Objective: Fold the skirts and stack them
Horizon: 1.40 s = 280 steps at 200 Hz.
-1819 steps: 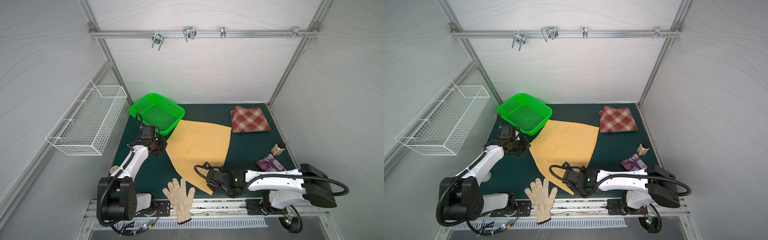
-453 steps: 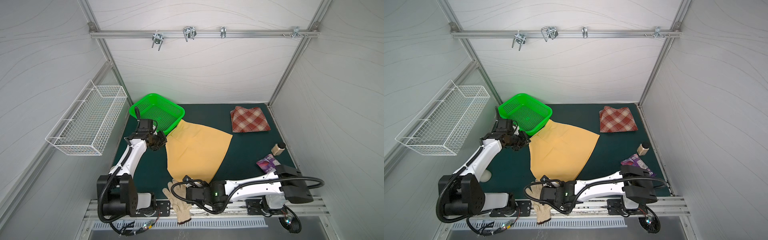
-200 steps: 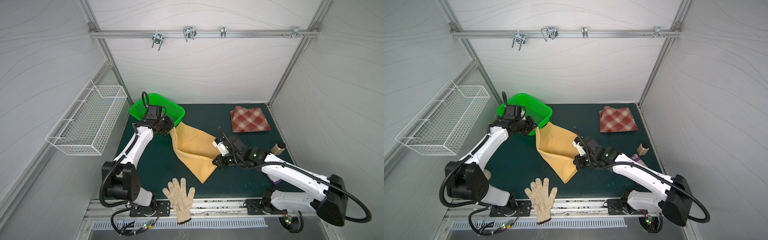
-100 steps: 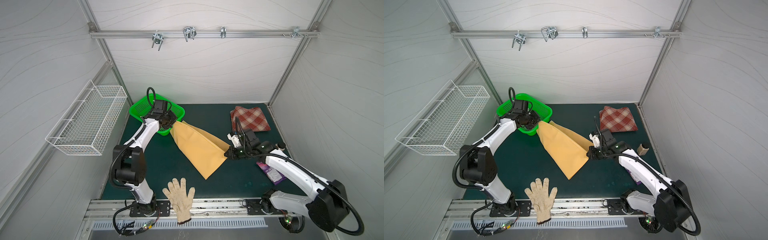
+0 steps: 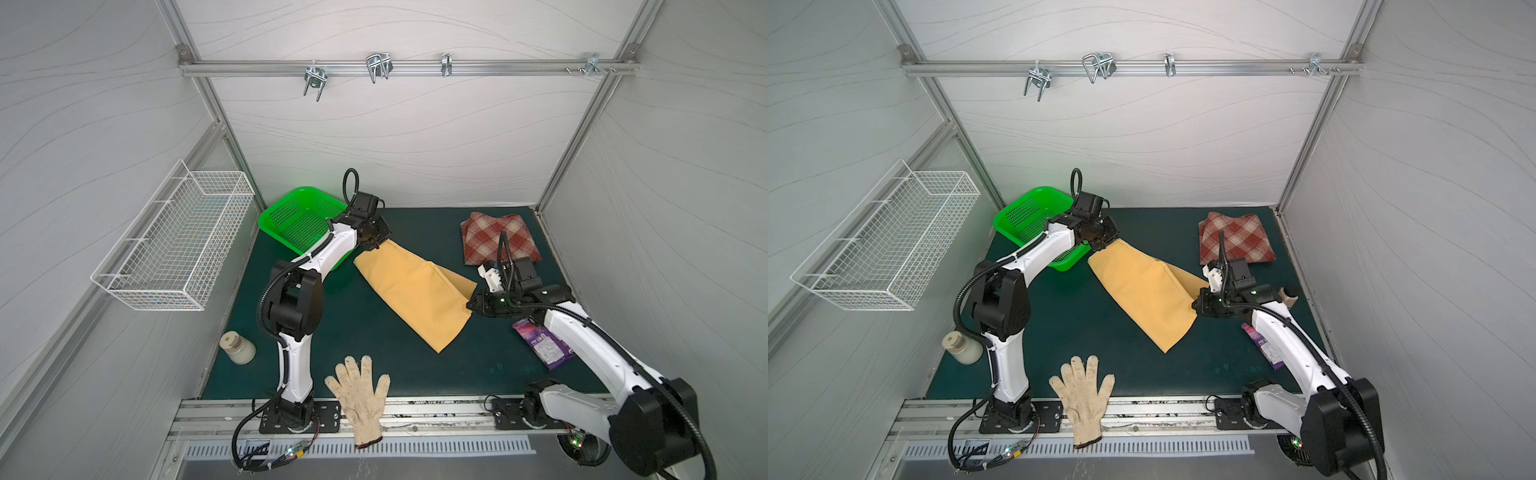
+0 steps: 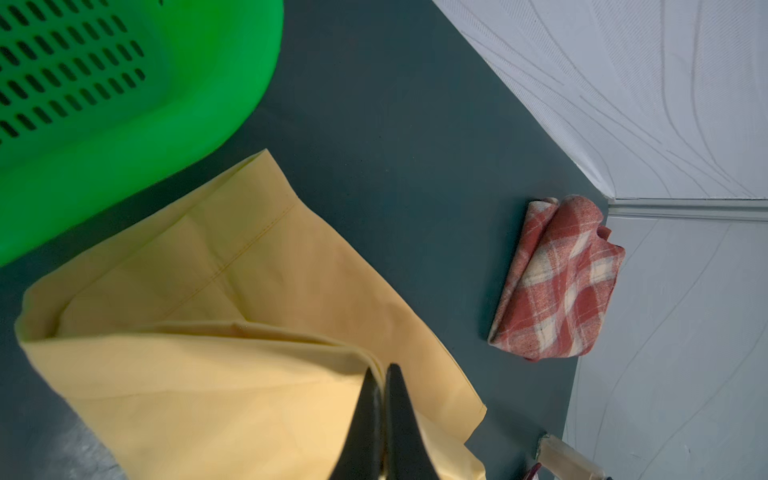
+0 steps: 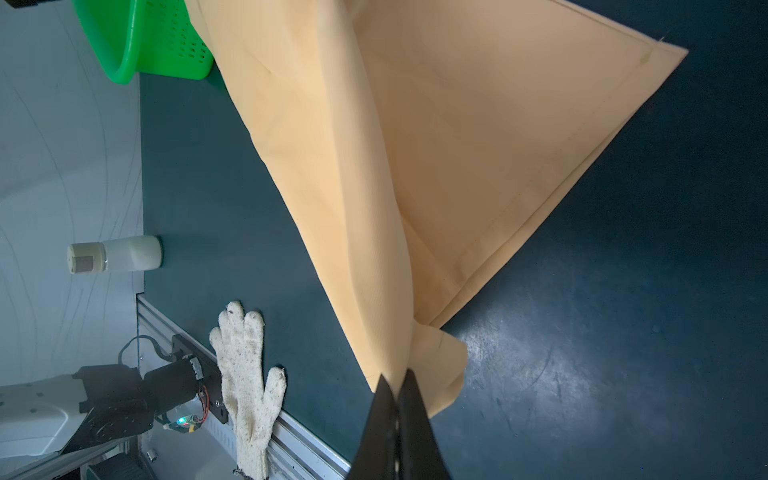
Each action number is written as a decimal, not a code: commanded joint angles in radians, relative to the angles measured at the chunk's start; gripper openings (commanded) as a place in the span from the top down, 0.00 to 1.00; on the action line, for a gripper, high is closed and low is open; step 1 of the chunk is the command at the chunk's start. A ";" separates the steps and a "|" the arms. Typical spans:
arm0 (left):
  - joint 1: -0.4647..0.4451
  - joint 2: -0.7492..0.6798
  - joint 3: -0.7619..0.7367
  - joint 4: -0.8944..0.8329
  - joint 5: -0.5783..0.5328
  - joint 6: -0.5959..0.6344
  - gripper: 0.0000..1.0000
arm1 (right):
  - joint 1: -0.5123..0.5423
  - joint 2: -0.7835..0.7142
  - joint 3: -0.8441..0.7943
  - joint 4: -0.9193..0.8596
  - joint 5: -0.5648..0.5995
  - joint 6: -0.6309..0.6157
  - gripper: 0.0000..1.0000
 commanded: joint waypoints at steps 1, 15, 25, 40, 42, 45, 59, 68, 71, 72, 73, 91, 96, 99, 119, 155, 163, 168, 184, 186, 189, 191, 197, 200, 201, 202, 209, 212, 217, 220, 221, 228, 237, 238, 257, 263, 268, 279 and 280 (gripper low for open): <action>0.002 0.037 0.088 -0.024 -0.042 -0.004 1.00 | -0.029 0.064 0.033 0.030 -0.025 -0.034 1.00; 0.005 0.060 0.109 -0.045 -0.065 0.006 1.00 | -0.042 0.107 0.053 0.048 -0.016 -0.034 1.00; 0.011 0.077 0.131 -0.046 -0.062 0.003 1.00 | -0.051 0.140 0.072 0.055 -0.012 -0.036 1.00; 0.021 0.098 0.147 -0.043 -0.050 -0.003 1.00 | -0.070 0.189 0.099 0.059 -0.012 -0.046 1.00; 0.021 0.101 0.149 -0.042 -0.052 -0.003 1.00 | -0.072 0.198 0.103 0.059 -0.014 -0.047 1.00; 0.023 0.105 0.151 -0.044 -0.053 -0.003 1.00 | -0.078 0.206 0.109 0.060 -0.014 -0.049 1.00; 0.025 0.129 0.170 -0.047 -0.050 0.001 1.00 | -0.096 0.244 0.125 0.073 -0.016 -0.049 1.00; 0.026 0.147 0.191 -0.059 -0.050 0.003 1.00 | -0.110 0.267 0.137 0.076 -0.022 -0.057 1.00; 0.026 0.154 0.199 -0.063 -0.052 0.004 1.00 | -0.115 0.276 0.140 0.077 -0.026 -0.056 1.00; 0.026 0.155 0.202 -0.064 -0.052 0.004 1.00 | -0.115 0.278 0.142 0.077 -0.025 -0.057 1.00; 0.025 0.156 0.204 -0.065 -0.052 0.005 1.00 | -0.117 0.280 0.142 0.078 -0.025 -0.058 1.00; 0.030 0.184 0.233 -0.071 -0.055 0.001 1.00 | -0.141 0.323 0.156 0.095 -0.036 -0.058 1.00; 0.031 0.190 0.241 -0.072 -0.055 0.001 1.00 | -0.147 0.339 0.164 0.095 -0.034 -0.061 1.00; 0.032 0.194 0.245 -0.072 -0.055 -0.001 1.00 | -0.151 0.347 0.170 0.093 -0.035 -0.063 1.00; 0.035 0.224 0.273 -0.080 -0.052 -0.007 1.00 | -0.168 0.401 0.197 0.106 -0.042 -0.064 1.00; 0.044 0.260 0.291 -0.063 -0.039 -0.010 0.96 | -0.182 0.478 0.223 0.141 -0.043 -0.043 1.00; 0.047 0.274 0.307 -0.067 -0.027 -0.011 0.93 | -0.182 0.490 0.229 0.145 -0.035 -0.043 1.00; 0.048 0.283 0.321 -0.073 -0.022 -0.006 0.89 | -0.184 0.501 0.232 0.148 -0.030 -0.043 1.00; 0.048 0.301 0.359 -0.102 -0.021 0.015 0.76 | -0.191 0.528 0.246 0.158 -0.025 -0.039 1.00; 0.048 0.303 0.359 -0.104 -0.020 0.015 0.74 | -0.193 0.530 0.247 0.159 -0.026 -0.039 1.00; 0.048 0.303 0.362 -0.105 -0.019 0.016 0.71 | -0.193 0.537 0.251 0.160 -0.025 -0.039 1.00; 0.048 0.303 0.361 -0.105 -0.017 0.016 0.69 | -0.192 0.541 0.253 0.162 -0.024 -0.039 1.00; 0.048 0.304 0.360 -0.103 -0.011 0.016 0.62 | -0.193 0.550 0.260 0.160 -0.023 -0.039 1.00; 0.048 0.303 0.361 -0.101 -0.008 0.017 0.57 | -0.194 0.552 0.263 0.161 -0.020 -0.038 1.00; 0.048 0.303 0.362 -0.100 -0.006 0.018 0.56 | -0.193 0.553 0.264 0.161 -0.019 -0.037 1.00; 0.048 0.303 0.361 -0.099 -0.004 0.018 0.54 | -0.194 0.554 0.264 0.161 -0.018 -0.037 1.00; 0.049 0.307 0.368 -0.092 0.013 0.023 0.45 | -0.195 0.557 0.264 0.164 -0.018 -0.035 1.00; 0.049 0.309 0.374 -0.096 0.019 0.025 0.40 | -0.196 0.558 0.263 0.168 -0.020 -0.031 1.00; 0.049 0.313 0.386 -0.111 0.020 0.030 0.39 | -0.195 0.558 0.262 0.173 -0.019 -0.029 1.00; 0.049 0.313 0.390 -0.118 0.016 0.035 0.38 | -0.195 0.558 0.262 0.173 -0.018 -0.030 1.00; 0.049 0.312 0.390 -0.120 0.016 0.036 0.38 | -0.196 0.557 0.262 0.173 -0.018 -0.030 1.00; 0.046 0.305 0.387 -0.120 0.016 0.042 0.37 | -0.197 0.555 0.262 0.172 -0.010 -0.030 1.00; 0.045 0.283 0.361 -0.100 0.021 0.043 0.37 | -0.197 0.552 0.263 0.170 0.001 -0.033 1.00; 0.045 0.280 0.357 -0.096 0.021 0.043 0.37 | -0.198 0.553 0.263 0.170 0.002 -0.033 1.00; 0.038 0.219 0.282 -0.035 0.040 0.030 0.34 | -0.206 0.553 0.263 0.170 0.016 -0.030 1.00; 0.035 0.205 0.270 -0.028 0.044 0.031 0.34 | -0.208 0.555 0.262 0.173 0.016 -0.030 1.00; 0.032 0.194 0.267 -0.030 0.047 0.034 0.33 | -0.210 0.557 0.261 0.174 0.018 -0.032 1.00; 0.026 0.177 0.270 -0.044 0.052 0.042 0.33 | -0.216 0.563 0.259 0.176 0.021 -0.032 1.00; 0.026 0.175 0.269 -0.046 0.052 0.042 0.33 | -0.217 0.563 0.258 0.177 0.021 -0.032 1.00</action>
